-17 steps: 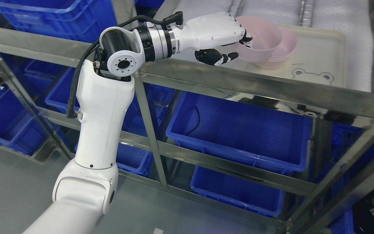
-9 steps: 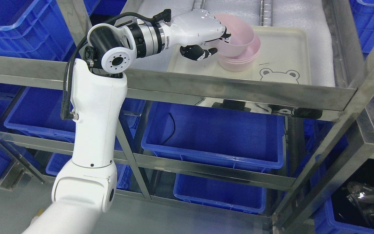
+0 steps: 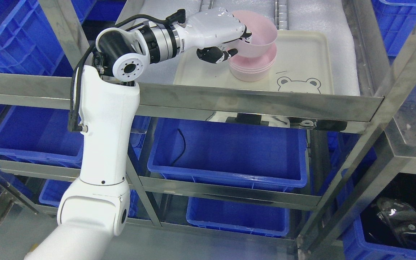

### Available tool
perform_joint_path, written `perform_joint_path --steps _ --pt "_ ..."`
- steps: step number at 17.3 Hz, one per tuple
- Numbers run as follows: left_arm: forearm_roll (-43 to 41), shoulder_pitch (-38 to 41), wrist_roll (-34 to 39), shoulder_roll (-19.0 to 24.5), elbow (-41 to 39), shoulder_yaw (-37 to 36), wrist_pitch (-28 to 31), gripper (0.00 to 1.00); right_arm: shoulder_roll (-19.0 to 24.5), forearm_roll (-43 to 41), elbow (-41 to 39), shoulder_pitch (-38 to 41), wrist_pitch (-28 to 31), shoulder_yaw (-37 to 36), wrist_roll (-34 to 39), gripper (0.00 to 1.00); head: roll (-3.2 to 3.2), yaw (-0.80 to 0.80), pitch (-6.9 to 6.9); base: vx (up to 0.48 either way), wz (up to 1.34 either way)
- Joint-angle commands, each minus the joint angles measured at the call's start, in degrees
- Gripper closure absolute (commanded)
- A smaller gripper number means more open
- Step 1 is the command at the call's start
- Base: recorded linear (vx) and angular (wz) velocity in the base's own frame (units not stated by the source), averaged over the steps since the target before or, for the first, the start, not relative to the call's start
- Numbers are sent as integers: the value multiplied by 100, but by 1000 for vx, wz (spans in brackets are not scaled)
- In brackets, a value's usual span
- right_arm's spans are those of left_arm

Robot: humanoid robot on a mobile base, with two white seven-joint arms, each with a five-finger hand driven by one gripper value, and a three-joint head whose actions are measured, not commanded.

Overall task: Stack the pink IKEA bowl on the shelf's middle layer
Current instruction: 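Move the held bowl over the stacked pink bowls on the tray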

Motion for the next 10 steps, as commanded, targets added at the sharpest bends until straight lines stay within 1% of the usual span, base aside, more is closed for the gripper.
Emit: perform_joint_path --steps 1,4,7,9,10 --pt "-55 -2 134 100 468 -69 -4 96 -100 0 -100 132 2 0 -3 0 0 0 0 13 -94" --pt "-248 7 143 100 574 -70 -4 95 -100 0 -100 132 2 0 -3 0 0 0 0 8 -47" --pt "-240 33 134 100 565 -96 -4 93 -100 0 -100 132 2 0 -3 0 0 0 0 0 0" --pt "-240 60 143 100 574 -105 -4 88 -100 0 -100 132 2 0 -3 0 0 0 0 0 0" --pt "-240 60 151 100 582 -113 -4 83 -100 0 -100 132 2 0 -3 0 0 0 0 -2 38"
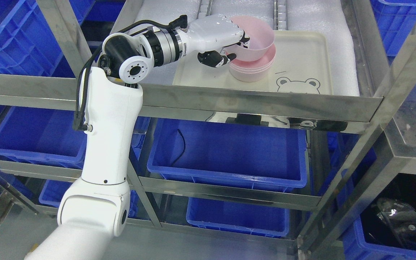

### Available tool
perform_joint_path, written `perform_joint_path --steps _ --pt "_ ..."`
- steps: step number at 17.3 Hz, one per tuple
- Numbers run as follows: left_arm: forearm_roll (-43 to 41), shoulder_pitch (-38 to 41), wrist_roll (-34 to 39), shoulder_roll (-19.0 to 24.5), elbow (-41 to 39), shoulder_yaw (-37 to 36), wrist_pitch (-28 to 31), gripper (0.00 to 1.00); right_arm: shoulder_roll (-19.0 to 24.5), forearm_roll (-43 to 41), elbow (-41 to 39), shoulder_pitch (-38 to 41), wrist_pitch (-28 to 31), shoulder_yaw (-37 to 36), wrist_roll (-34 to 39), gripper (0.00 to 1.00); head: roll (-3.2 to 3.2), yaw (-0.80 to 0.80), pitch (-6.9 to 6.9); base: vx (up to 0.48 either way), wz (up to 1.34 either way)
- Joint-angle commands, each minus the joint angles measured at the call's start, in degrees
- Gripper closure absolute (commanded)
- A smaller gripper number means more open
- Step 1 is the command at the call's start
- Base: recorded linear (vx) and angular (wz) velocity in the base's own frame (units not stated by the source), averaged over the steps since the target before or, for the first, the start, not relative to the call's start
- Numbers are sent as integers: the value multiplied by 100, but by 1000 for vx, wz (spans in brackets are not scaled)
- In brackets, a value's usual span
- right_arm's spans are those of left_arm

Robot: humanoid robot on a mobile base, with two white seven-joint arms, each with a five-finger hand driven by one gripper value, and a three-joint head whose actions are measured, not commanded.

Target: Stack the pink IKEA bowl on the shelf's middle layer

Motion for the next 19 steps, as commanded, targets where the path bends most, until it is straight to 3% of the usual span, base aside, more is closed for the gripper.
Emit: perform_joint_path --steps 1,3,5,10,17,19 --pt "-48 40 29 100 223 -74 0 78 -100 0 -100 132 2 0 -3 0 0 0 0 -2 38" --pt "-39 31 125 100 215 -83 0 69 -100 0 -100 132 2 0 -3 0 0 0 0 0 0" --pt "-31 40 291 100 223 -83 0 50 -100 0 -100 132 2 0 -3 0 0 0 0 -2 7" --pt "231 31 677 100 206 -57 0 19 -100 0 -100 132 2 0 -3 0 0 0 -1 -1 3" --pt "3199 207 924 100 162 -126 8 3 -100 0 -100 132 2 0 -3 0 0 0 -1 0 0" --pt "3983 486 1153 100 22 -616 17 3 -100 0 -100 132 2 0 -3 0 0 0 -1 0 0"
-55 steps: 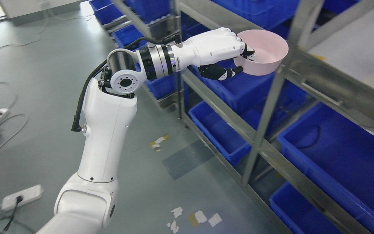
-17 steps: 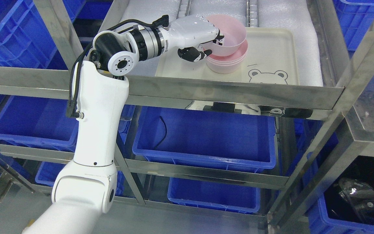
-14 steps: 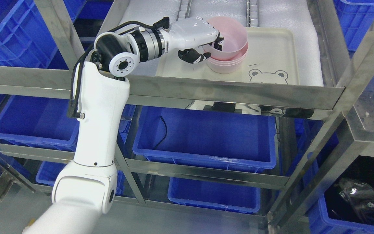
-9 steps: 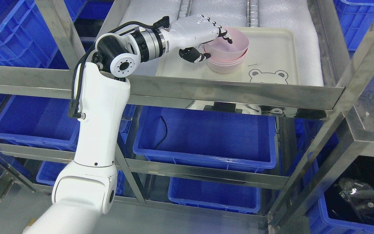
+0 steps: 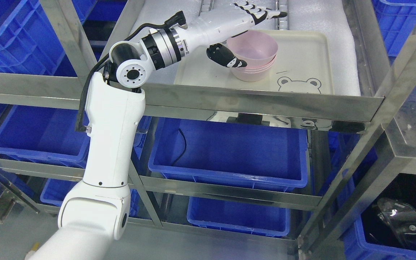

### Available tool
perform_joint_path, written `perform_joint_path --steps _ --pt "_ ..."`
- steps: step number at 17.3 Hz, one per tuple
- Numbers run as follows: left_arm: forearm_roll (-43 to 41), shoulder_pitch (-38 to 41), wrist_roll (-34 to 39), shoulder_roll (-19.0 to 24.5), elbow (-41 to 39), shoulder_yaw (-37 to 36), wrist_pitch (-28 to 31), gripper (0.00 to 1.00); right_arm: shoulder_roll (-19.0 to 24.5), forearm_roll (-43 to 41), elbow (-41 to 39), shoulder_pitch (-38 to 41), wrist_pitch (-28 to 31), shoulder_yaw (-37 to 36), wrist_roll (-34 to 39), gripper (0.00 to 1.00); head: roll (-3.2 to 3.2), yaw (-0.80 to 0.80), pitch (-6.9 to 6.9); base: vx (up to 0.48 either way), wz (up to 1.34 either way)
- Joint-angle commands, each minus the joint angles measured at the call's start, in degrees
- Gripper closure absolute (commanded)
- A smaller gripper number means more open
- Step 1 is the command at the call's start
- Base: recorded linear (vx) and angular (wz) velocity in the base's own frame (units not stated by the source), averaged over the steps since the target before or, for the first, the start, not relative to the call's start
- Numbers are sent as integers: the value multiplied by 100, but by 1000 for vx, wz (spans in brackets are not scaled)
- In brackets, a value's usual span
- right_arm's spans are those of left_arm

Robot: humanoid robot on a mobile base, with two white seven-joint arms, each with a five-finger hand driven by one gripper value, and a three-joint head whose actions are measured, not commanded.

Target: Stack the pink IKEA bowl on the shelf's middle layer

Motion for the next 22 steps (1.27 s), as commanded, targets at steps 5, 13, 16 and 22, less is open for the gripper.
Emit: perform_joint_path --steps 5,13,16,22 --pt "1949 2228 290 99 -491 -2223 -1142 1 -100 0 -100 132 2 0 -3 0 0 0 0 0 0" --pt "1975 4710 386 99 498 -1261 -1155 1 -100 0 -100 132 2 0 -3 0 0 0 0 -36 -41" --pt "2239 4791 1699 99 1790 -619 -1155 0 -100 0 -100 132 2 0 -3 0 0 0 0 -118 -138" --pt "3126 4581 4261 99 2181 208 -656 1 -100 0 -100 132 2 0 -3 0 0 0 0 -85 -155"
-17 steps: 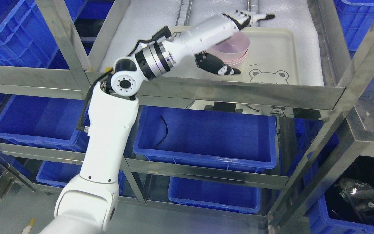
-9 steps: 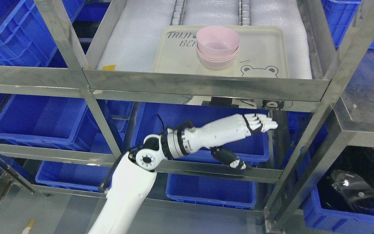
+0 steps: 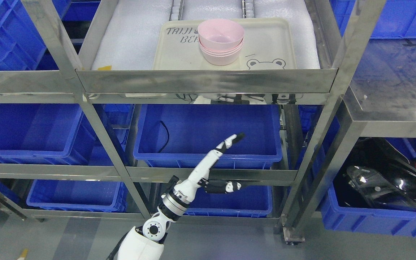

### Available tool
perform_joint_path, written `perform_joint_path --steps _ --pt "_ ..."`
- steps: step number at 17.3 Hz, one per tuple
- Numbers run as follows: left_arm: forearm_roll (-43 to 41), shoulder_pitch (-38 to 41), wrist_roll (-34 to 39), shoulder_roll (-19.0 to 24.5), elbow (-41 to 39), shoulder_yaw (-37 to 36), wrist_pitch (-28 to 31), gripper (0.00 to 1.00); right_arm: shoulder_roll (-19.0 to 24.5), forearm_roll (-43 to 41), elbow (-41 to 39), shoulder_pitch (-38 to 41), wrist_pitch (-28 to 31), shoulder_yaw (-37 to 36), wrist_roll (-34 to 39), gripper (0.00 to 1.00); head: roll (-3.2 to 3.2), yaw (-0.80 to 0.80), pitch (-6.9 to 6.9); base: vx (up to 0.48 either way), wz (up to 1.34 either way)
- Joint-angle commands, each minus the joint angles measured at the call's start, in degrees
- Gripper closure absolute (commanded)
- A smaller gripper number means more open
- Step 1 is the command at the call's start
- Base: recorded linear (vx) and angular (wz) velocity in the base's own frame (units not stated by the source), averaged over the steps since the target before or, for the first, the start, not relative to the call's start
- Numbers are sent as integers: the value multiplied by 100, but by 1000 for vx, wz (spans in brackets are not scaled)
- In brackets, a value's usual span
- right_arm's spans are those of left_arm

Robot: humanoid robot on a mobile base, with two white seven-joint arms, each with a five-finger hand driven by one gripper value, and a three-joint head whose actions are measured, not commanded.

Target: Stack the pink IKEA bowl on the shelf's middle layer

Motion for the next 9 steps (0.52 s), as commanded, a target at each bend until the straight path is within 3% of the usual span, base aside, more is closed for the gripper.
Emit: perform_joint_path --steps 1,5,7,9 --pt "536 13 848 100 1135 1107 505 1 -100 0 -100 131 2 0 -3 0 0 0 0 -43 -69" --pt "536 -305 857 100 1022 1222 803 2 -100 0 -100 131 2 0 -3 0 0 0 0 2 15" --pt "554 -131 892 100 279 1380 1897 1 -100 0 -100 131 2 0 -3 0 0 0 0 2 22" --pt "763 186 892 100 -706 1172 2429 0 -100 0 -100 131 2 0 -3 0 0 0 0 0 0"
